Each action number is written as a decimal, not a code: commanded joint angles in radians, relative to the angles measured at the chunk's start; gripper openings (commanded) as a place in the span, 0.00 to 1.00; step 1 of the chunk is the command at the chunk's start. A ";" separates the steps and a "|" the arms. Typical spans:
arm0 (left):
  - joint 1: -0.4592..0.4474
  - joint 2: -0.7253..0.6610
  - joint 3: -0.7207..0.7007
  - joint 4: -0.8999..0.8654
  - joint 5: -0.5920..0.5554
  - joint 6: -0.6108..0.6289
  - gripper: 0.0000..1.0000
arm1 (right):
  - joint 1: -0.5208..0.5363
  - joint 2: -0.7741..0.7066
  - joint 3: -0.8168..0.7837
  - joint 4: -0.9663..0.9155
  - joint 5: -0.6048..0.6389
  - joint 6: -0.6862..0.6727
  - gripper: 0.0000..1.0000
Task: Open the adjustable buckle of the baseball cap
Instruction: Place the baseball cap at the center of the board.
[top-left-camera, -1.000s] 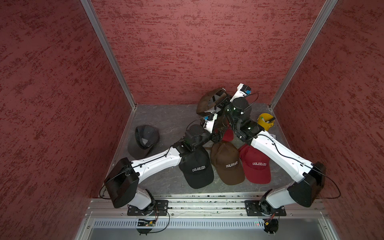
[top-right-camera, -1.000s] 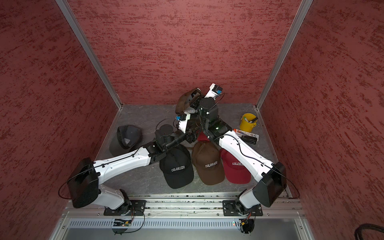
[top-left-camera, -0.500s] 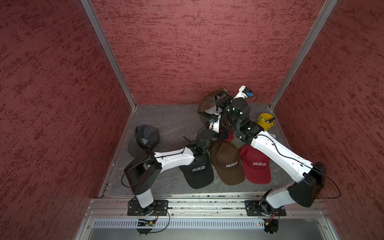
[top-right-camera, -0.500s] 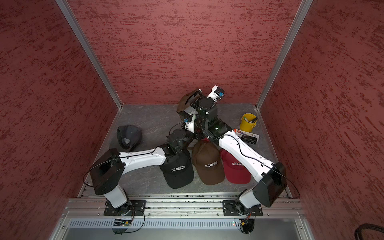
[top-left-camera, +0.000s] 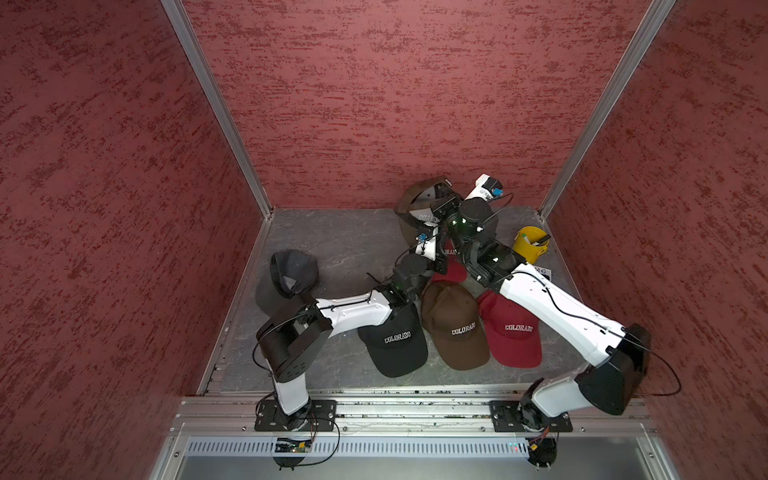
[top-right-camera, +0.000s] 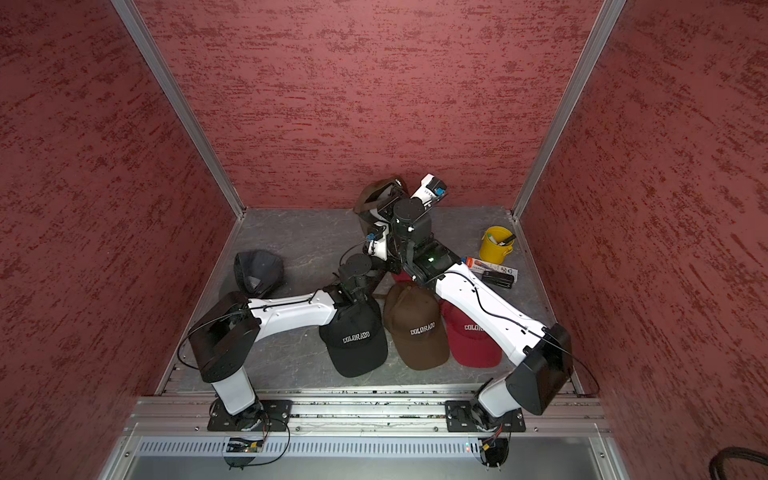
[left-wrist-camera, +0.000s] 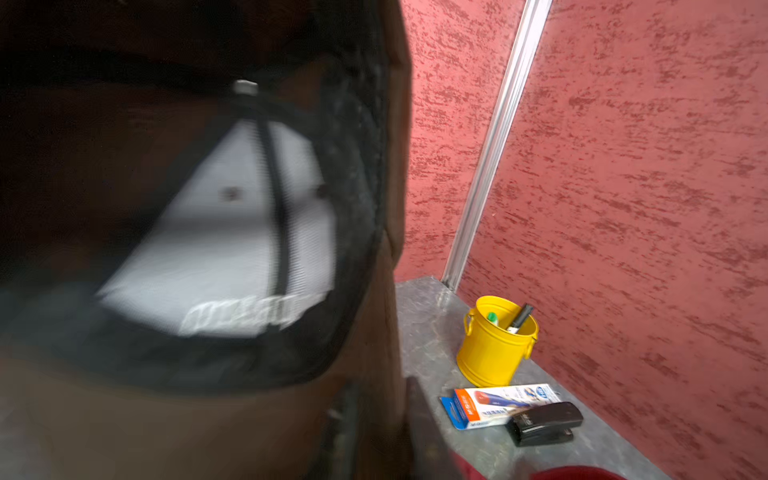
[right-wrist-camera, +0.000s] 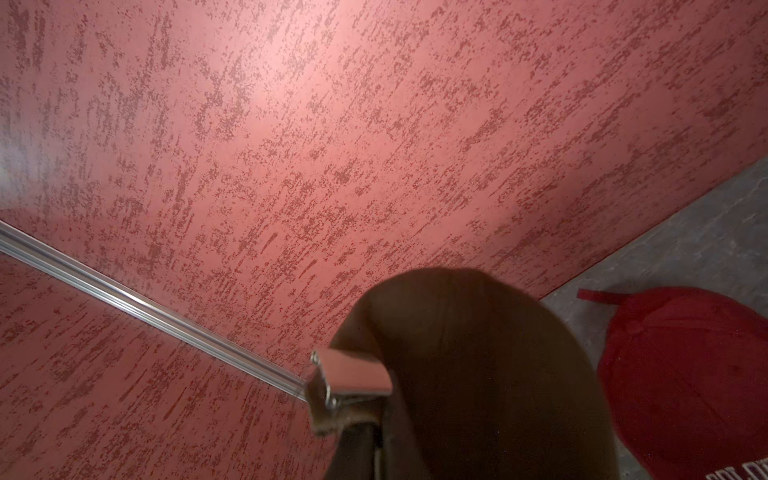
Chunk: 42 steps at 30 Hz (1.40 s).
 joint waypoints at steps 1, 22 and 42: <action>0.004 -0.024 -0.022 0.010 0.014 0.038 0.03 | 0.006 -0.026 -0.021 0.029 0.005 0.003 0.00; 0.215 -0.294 -0.144 -0.363 0.507 -0.127 0.00 | 0.003 -0.064 -0.151 0.214 -0.125 -0.281 0.37; 0.590 -0.006 -0.111 -0.112 1.150 -0.588 0.00 | 0.002 -0.157 -0.287 0.274 -0.295 -0.513 0.59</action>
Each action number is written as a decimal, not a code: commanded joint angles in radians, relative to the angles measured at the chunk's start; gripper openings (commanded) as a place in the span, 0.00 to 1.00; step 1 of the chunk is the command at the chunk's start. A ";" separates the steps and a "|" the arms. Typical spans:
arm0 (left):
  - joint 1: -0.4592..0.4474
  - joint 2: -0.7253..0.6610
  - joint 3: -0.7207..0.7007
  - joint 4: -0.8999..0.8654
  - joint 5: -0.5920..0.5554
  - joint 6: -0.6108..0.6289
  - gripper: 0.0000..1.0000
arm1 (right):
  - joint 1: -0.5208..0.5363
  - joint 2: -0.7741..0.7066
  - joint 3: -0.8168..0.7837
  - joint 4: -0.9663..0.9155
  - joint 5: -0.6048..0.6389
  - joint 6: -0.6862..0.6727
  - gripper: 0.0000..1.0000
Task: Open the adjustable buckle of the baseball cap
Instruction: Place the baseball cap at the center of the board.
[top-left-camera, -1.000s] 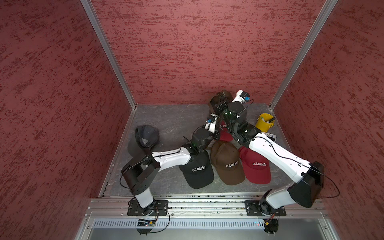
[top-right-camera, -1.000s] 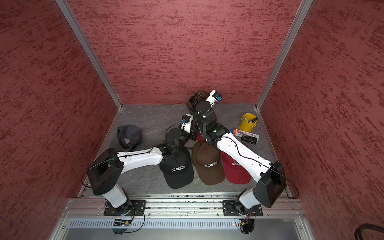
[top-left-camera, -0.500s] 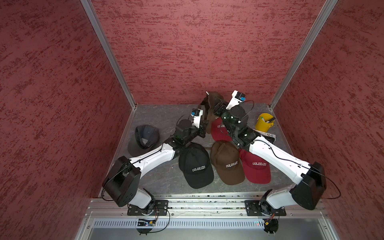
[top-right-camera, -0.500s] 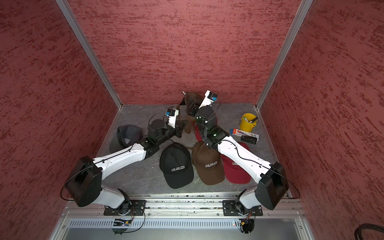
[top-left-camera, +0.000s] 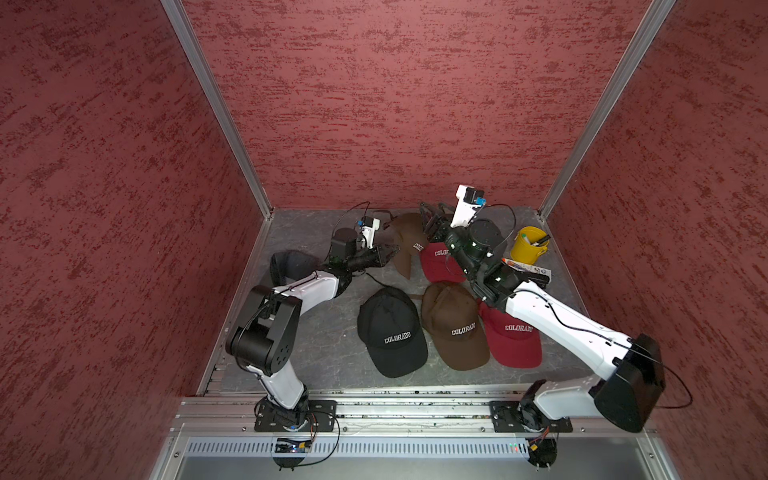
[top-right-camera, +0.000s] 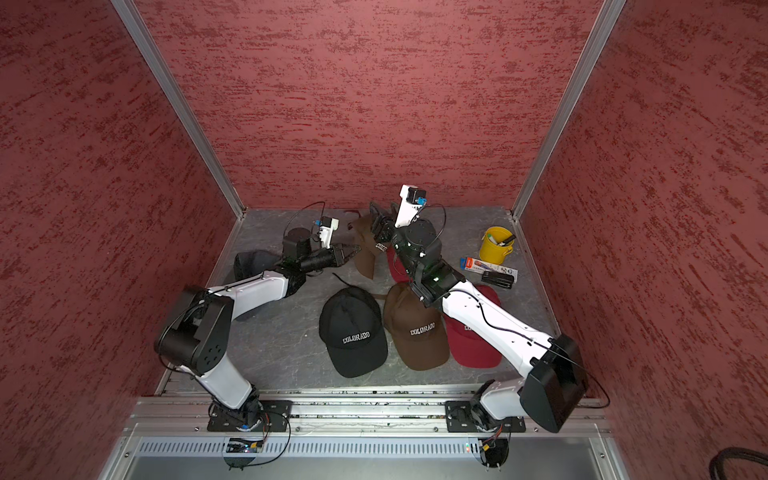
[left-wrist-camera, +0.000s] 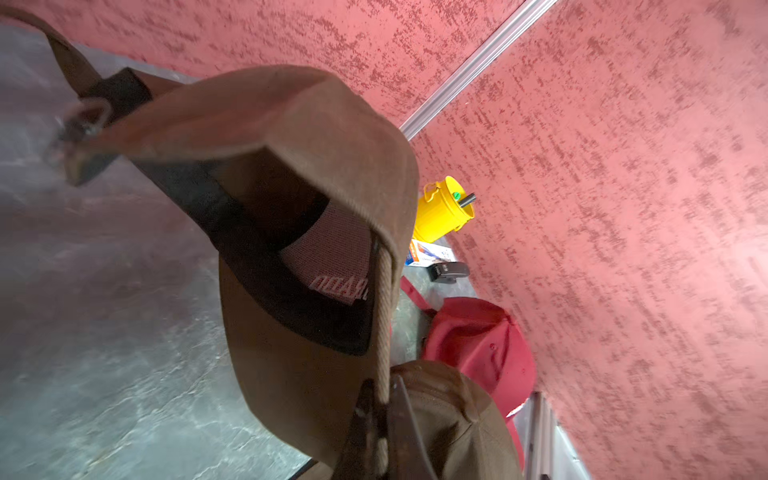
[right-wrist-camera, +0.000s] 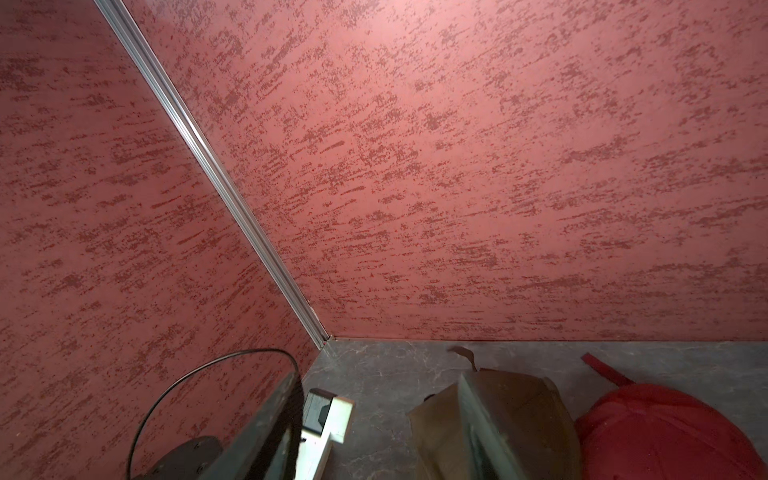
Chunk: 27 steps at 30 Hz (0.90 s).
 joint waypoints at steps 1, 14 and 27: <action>0.036 0.064 0.020 0.200 0.113 -0.134 0.00 | 0.001 -0.045 -0.020 0.015 0.006 -0.032 0.59; 0.131 0.186 -0.049 0.363 0.182 -0.278 0.00 | 0.001 -0.055 -0.050 -0.001 0.019 -0.055 0.60; 0.138 0.114 -0.006 -0.158 0.041 -0.049 0.49 | -0.002 -0.018 -0.040 -0.011 -0.017 -0.065 0.61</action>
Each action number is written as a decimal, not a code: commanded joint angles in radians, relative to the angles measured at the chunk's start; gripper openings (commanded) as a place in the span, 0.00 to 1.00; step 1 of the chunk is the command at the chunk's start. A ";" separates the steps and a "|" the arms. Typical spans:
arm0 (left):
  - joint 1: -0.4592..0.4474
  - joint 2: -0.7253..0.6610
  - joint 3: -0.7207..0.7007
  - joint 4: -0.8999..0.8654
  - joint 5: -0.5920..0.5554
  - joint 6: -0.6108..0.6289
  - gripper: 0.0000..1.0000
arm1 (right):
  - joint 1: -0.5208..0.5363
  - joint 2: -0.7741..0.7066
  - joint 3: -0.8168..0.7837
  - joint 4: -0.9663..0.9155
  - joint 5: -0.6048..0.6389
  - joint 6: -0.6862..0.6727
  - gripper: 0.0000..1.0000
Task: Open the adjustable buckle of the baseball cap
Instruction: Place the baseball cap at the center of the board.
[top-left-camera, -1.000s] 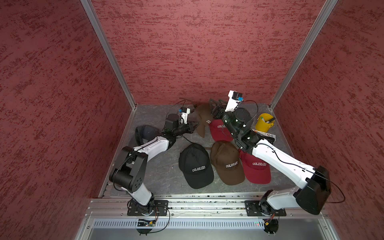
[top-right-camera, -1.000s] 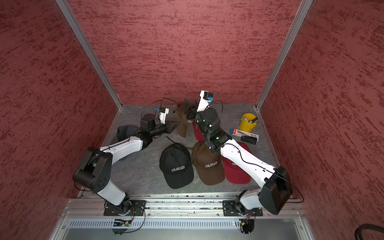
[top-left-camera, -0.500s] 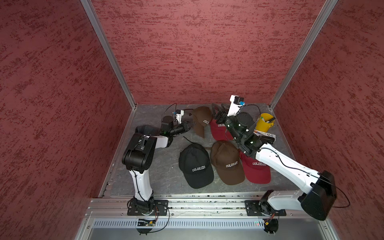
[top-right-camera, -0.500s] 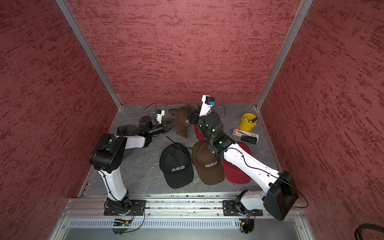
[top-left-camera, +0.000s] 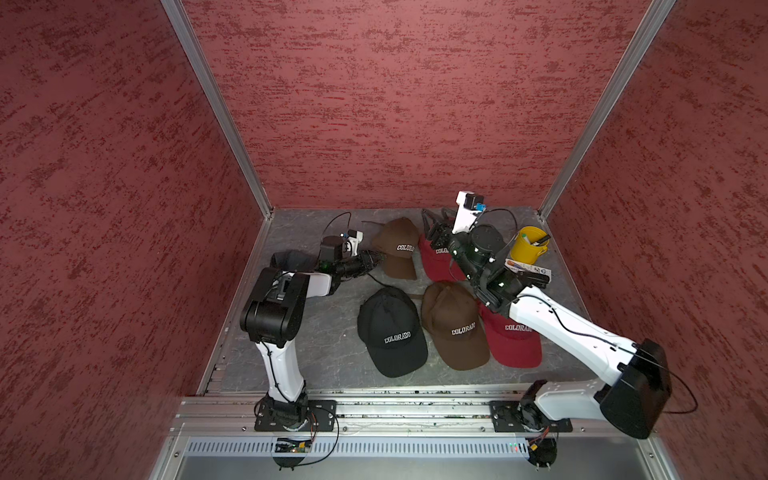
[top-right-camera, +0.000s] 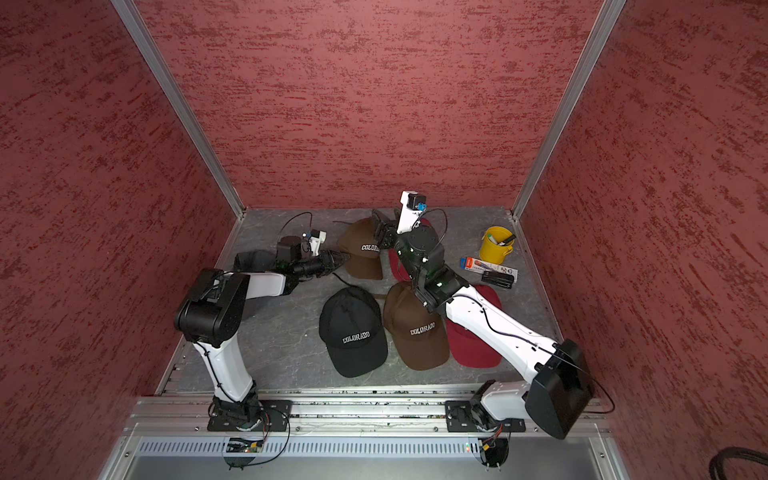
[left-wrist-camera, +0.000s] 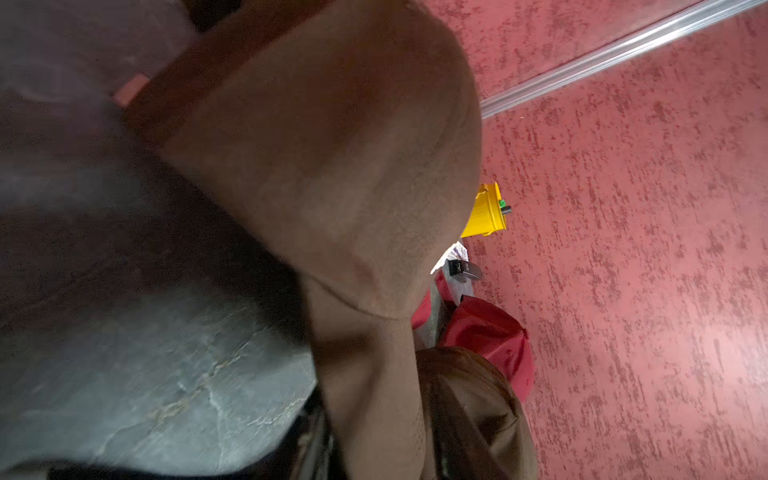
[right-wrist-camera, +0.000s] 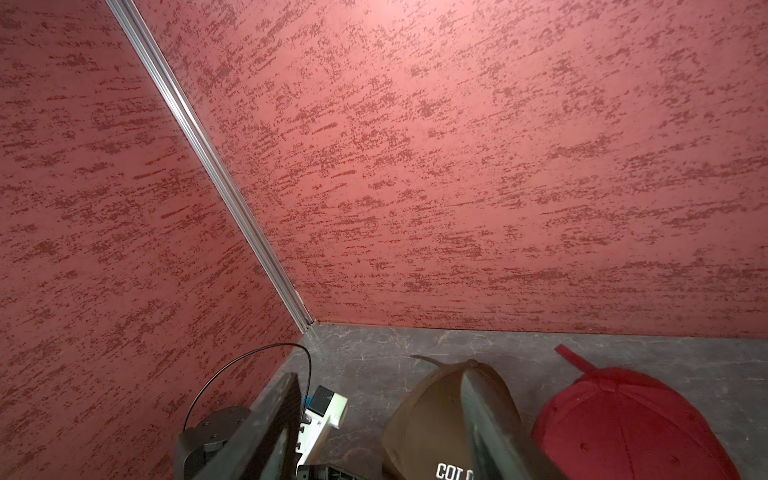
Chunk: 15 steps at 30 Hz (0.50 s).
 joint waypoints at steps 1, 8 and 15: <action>-0.001 -0.058 0.025 -0.168 -0.084 0.094 0.52 | -0.002 0.009 0.001 -0.002 -0.016 -0.010 0.61; -0.042 -0.111 0.098 -0.427 -0.264 0.229 0.65 | -0.005 0.011 -0.017 -0.005 -0.024 0.000 0.62; -0.104 -0.189 0.135 -0.613 -0.489 0.308 0.84 | -0.006 0.023 -0.020 -0.014 -0.048 0.001 0.64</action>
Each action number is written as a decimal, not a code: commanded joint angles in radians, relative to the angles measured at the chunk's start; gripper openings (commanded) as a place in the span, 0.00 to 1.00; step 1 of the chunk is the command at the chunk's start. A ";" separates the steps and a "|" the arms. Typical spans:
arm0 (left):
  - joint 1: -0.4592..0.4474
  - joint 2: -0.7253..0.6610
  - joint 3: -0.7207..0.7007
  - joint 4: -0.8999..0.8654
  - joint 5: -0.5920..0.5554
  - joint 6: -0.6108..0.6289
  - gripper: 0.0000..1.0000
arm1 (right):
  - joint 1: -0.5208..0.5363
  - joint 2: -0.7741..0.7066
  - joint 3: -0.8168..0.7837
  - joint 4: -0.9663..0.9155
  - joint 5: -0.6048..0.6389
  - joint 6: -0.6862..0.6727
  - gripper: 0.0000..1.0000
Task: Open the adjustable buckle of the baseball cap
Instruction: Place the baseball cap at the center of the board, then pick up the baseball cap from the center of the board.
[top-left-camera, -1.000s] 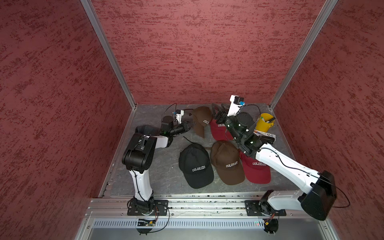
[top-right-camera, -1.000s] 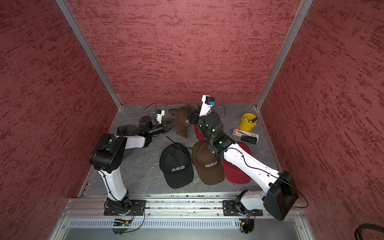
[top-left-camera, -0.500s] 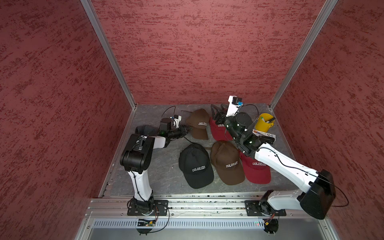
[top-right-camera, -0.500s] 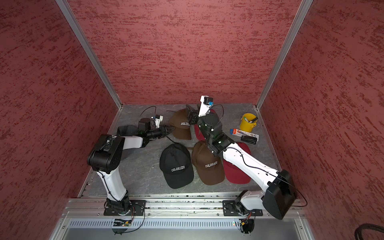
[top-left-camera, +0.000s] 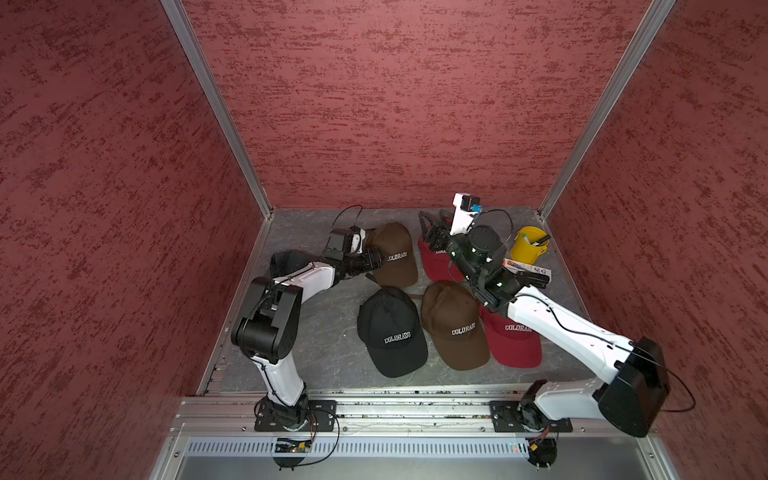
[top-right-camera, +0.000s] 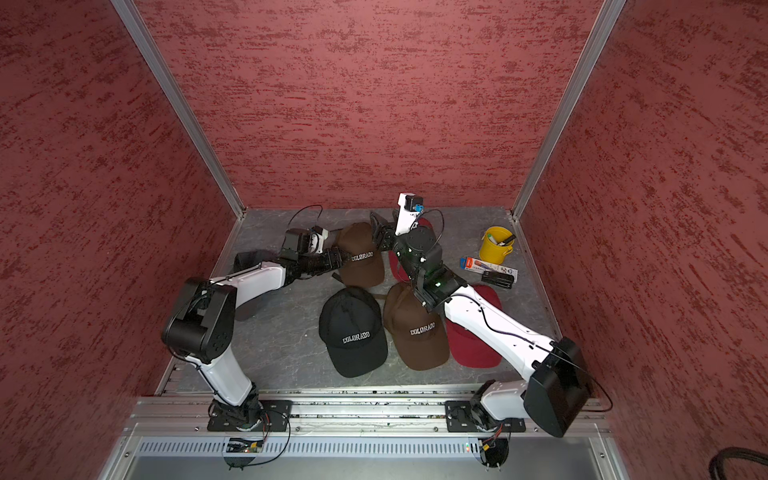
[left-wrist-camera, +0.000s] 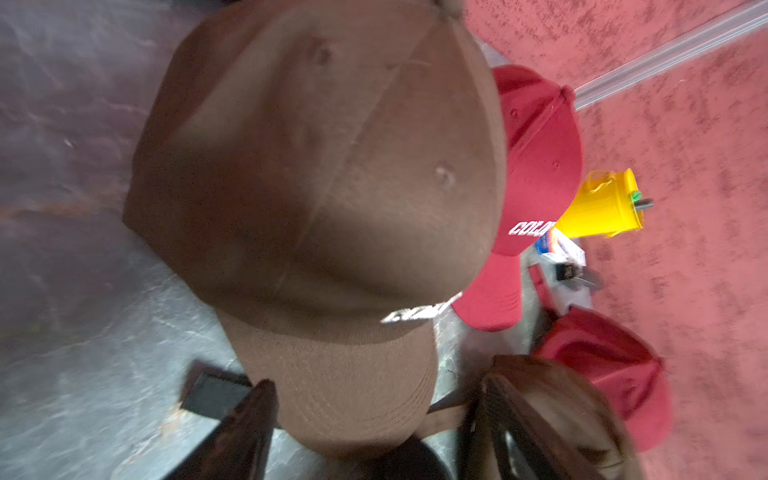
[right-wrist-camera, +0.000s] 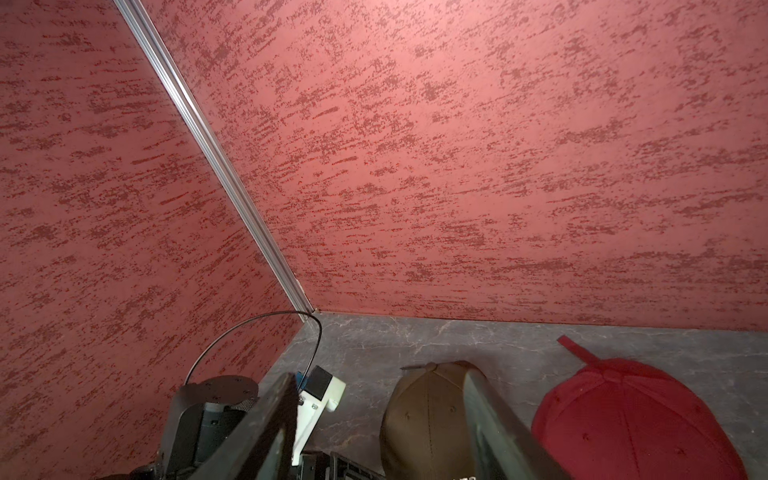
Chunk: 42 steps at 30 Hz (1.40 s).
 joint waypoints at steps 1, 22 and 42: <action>-0.014 -0.056 0.005 -0.128 -0.152 0.062 0.86 | -0.005 0.016 -0.011 -0.010 -0.032 0.000 0.64; 0.412 -0.551 -0.086 -0.587 -0.146 0.032 0.91 | 0.001 0.161 -0.028 0.031 -0.349 0.097 0.65; 0.644 -0.325 -0.132 -0.353 -0.125 0.173 0.89 | 0.052 0.211 0.019 -0.076 -0.403 0.045 0.65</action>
